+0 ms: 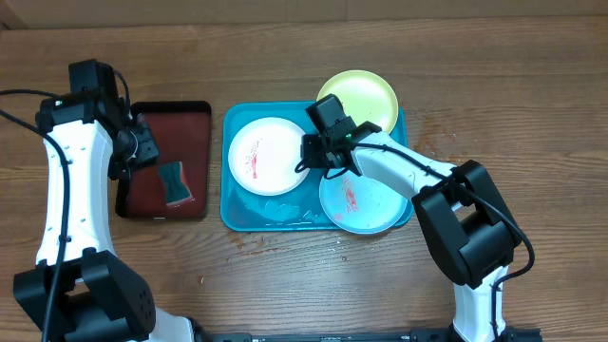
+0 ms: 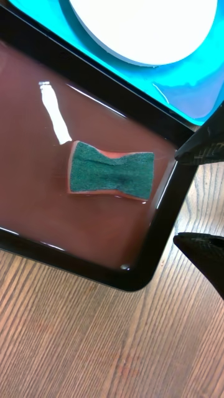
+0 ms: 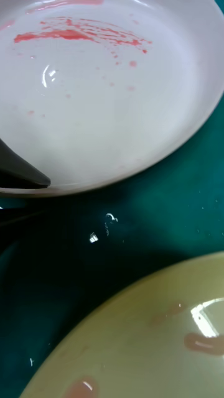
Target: Clean dirty plates on tray and stack at the side
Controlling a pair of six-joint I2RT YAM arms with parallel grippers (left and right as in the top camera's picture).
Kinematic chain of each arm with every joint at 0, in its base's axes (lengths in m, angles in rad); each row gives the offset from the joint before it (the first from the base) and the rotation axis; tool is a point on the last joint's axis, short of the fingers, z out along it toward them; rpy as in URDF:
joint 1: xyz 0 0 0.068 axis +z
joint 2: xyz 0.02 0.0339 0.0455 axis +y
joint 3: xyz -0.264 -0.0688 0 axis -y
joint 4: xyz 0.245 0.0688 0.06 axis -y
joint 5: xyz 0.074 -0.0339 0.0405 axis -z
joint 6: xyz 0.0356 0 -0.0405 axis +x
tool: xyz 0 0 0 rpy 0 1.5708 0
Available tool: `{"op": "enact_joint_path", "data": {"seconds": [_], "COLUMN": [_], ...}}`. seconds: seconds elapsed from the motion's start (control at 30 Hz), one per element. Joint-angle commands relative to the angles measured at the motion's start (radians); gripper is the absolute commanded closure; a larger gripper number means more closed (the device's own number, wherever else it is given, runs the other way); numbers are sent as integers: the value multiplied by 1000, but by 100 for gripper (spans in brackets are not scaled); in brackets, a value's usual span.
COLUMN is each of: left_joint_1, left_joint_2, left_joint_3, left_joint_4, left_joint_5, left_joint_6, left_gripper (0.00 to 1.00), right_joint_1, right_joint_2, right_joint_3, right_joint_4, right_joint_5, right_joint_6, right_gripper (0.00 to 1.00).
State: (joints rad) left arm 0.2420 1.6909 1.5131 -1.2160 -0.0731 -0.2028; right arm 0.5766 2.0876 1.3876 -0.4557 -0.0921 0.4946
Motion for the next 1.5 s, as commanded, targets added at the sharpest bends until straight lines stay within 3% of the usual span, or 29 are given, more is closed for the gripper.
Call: {"op": "enact_joint_path", "data": {"seconds": [0.0, 0.1, 0.33, 0.47, 0.7, 0.83, 1.13, 1.3, 1.47], "left_joint_1": [-7, -7, -7, -7, -7, -7, -7, -7, -9], "left_joint_2": [4, 4, 32, 114, 272, 317, 350, 350, 350], "left_joint_3": [-7, -7, -8, -8, -8, -8, -13, -14, -39], "left_joint_4": [4, 4, 19, 33, 88, 91, 80, 68, 68], "left_joint_5": [-12, -12, -12, 25, 167, 178, 171, 159, 159], "left_joint_6": [13, 13, 16, 100, 176, 181, 182, 181, 181], "left_gripper": [62, 61, 65, 62, 81, 83, 76, 66, 66], "right_joint_1": [2, 2, 2, 2, 2, 2, 2, 2, 2], "right_joint_2": [14, 30, 39, 39, 39, 38, 39, 39, 39], "right_joint_3": [26, 26, 26, 26, 26, 26, 26, 26, 26], "right_joint_4": [10, 9, 6, -3, -2, -2, -1, -1, -2], "right_joint_5": [17, 16, 16, 13, 13, 13, 13, 13, 13], "right_joint_6": [8, 34, 37, 37, 36, 33, 33, 33, 33], "right_gripper": [90, 96, 96, 96, 96, 96, 96, 96, 96]}}
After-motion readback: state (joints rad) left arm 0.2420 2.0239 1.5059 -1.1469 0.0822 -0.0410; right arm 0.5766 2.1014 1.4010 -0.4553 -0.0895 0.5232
